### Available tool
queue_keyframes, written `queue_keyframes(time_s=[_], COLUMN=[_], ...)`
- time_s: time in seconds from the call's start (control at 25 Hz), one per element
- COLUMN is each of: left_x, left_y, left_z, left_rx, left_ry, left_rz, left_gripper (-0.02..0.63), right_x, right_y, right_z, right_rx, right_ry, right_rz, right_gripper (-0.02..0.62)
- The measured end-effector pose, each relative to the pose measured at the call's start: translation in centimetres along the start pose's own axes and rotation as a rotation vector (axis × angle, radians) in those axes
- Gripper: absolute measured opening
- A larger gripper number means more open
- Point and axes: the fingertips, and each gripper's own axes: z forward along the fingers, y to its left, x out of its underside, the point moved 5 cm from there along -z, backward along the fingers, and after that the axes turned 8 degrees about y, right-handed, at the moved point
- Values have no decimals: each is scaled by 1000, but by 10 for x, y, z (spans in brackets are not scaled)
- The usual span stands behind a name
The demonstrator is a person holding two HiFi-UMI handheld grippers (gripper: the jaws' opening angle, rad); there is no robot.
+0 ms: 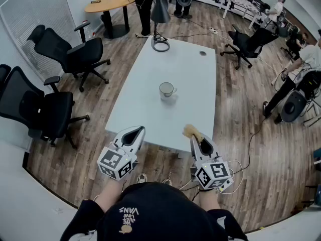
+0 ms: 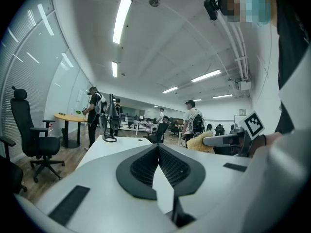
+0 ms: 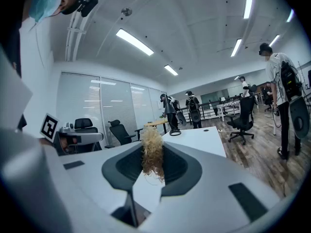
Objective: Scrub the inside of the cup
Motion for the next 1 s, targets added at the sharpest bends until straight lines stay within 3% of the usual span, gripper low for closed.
queue_keyframes(time_s=[0.48,1.0], left_x=[1,5], left_y=[-6,-30], left_z=[1,10], left_rx=[24,-28], left_ry=[-7,-28], left_rz=[-17,-38], left_gripper=[11,11], right_x=[1,3], right_y=[0,-26], right_z=[0,-11], right_rx=[-25,-84], right_ry=[-7,5], right_rz=[11,30], right_gripper=[92,92])
